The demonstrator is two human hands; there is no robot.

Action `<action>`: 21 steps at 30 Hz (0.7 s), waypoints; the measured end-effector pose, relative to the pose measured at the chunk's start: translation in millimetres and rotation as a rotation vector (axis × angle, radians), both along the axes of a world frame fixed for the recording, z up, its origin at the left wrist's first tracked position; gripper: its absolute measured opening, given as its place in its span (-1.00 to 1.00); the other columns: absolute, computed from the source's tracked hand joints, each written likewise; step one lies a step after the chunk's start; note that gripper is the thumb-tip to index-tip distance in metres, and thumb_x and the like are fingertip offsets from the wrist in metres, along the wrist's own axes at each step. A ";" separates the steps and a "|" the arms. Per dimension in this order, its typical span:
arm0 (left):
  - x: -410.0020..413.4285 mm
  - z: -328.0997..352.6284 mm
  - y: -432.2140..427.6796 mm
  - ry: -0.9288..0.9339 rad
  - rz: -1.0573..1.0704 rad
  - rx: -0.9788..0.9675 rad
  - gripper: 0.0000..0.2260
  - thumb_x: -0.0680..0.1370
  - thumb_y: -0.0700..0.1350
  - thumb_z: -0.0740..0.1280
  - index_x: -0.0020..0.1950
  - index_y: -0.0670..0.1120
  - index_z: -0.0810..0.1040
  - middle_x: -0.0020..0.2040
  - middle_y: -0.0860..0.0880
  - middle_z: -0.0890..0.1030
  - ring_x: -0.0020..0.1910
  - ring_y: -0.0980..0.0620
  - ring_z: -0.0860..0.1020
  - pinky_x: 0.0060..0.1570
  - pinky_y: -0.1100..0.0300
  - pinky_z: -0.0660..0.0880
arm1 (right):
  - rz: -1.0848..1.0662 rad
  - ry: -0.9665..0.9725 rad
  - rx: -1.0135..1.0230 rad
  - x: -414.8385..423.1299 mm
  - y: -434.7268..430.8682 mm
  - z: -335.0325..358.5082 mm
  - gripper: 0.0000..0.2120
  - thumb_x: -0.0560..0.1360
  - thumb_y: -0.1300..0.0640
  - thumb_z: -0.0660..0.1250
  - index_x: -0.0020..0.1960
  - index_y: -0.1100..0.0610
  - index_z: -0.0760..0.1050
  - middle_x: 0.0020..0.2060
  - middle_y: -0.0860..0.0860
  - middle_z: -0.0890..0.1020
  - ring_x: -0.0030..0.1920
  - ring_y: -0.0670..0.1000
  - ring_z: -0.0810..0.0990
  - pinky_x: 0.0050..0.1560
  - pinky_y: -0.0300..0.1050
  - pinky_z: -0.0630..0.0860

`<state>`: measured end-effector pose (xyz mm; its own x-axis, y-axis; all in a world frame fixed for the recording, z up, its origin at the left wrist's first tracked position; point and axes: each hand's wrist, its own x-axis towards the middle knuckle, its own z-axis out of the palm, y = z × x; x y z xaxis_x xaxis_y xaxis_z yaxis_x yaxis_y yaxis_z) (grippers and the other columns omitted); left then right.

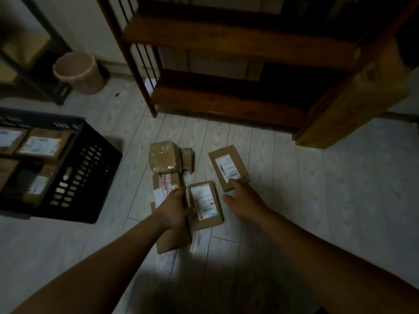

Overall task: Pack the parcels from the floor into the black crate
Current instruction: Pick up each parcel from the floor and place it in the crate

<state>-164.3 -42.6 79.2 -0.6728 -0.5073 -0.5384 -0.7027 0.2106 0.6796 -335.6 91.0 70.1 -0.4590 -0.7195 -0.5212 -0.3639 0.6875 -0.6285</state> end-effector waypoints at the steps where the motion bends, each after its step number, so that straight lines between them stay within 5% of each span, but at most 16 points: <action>1: -3.1 -26.9 1.2 0.024 0.017 0.001 -0.54 0.42 -0.25 0.44 0.16 0.16 0.38 0.04 0.20 0.50 0.02 0.16 0.52 -0.11 0.45 0.47 | 0.005 0.004 0.010 0.3 -2.4 -30.7 -0.39 0.55 -0.12 0.21 0.52 -0.01 0.09 0.50 0.04 0.21 0.43 0.09 0.27 0.33 -0.05 0.30; 3: -10.3 -78.9 3.9 0.038 0.051 0.010 -0.55 0.43 -0.25 0.42 0.19 0.12 0.39 0.06 0.15 0.52 0.00 0.18 0.51 -0.06 0.44 0.44 | -0.004 0.012 0.034 0.1 -6.7 -86.0 -0.41 0.54 -0.10 0.24 0.49 0.02 0.15 0.47 0.06 0.27 0.38 0.10 0.35 0.29 -0.01 0.39; 6: -18.7 -141.9 9.3 -0.018 0.089 -0.039 -0.53 0.49 -0.18 0.35 0.37 -0.08 0.31 0.24 -0.05 0.51 0.21 -0.03 0.49 0.19 0.14 0.43 | -0.022 -0.038 0.061 3.3 -10.9 -152.2 -0.38 0.55 -0.03 0.26 0.52 0.04 0.09 0.46 0.09 0.27 0.37 0.13 0.36 0.26 -0.08 0.37; 9: -27.8 -185.5 12.7 -0.146 0.215 -0.052 -0.58 0.54 -0.11 0.27 0.37 -0.13 0.29 0.24 -0.14 0.51 0.20 -0.13 0.49 0.23 -0.08 0.43 | -0.049 -0.123 0.105 8.2 -22.7 -200.5 -0.35 0.56 0.05 0.27 0.53 0.09 0.03 0.43 0.13 0.32 0.36 0.15 0.38 0.30 -0.01 0.38; 13: -34.0 -216.9 15.3 -0.186 0.403 0.189 -0.82 0.52 -0.27 0.26 0.12 -0.16 0.50 0.11 -0.19 0.59 0.06 -0.10 0.56 0.12 -0.03 0.52 | -0.023 -0.203 0.174 17.0 -30.4 -234.0 -0.48 0.58 0.16 0.23 0.49 0.15 0.16 0.39 0.13 0.39 0.34 0.15 0.40 0.29 -0.03 0.34; 16: -31.6 -225.6 19.1 -0.142 0.461 0.353 -0.75 0.48 -0.36 0.28 0.11 -0.15 0.53 0.13 -0.16 0.61 0.09 -0.09 0.57 0.15 -0.02 0.52 | -0.011 -0.236 0.175 26.2 -26.4 -240.5 -0.56 0.55 0.18 0.24 0.42 0.13 0.31 0.33 0.11 0.47 0.27 0.14 0.47 0.29 0.07 0.40; 19: -31.6 -221.7 23.2 -0.076 0.557 0.337 -0.65 0.50 -0.29 0.33 0.27 -0.15 0.43 0.18 -0.15 0.58 0.08 -0.08 0.57 0.12 0.01 0.53 | -0.142 -0.262 0.121 28.9 -22.2 -235.4 -0.61 0.55 0.18 0.25 0.36 0.10 0.35 0.28 0.07 0.52 0.21 0.09 0.51 0.12 -0.08 0.51; 21: -33.2 -207.3 24.5 -0.023 0.565 0.262 -0.53 0.48 -0.29 0.36 0.36 -0.12 0.35 0.20 -0.14 0.57 0.11 -0.09 0.56 0.14 -0.02 0.52 | -0.267 -0.301 0.052 25.9 -19.6 -219.9 -0.62 0.56 0.20 0.24 0.36 0.04 0.33 0.27 0.02 0.52 0.15 0.00 0.52 -0.19 -0.33 0.46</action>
<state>-197.5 -18.1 -128.1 -0.3257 -0.6308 -0.7043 -0.6719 -0.3696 0.6418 -309.7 71.4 -149.8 -0.4477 -0.5651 -0.6930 0.0264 0.7663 -0.6419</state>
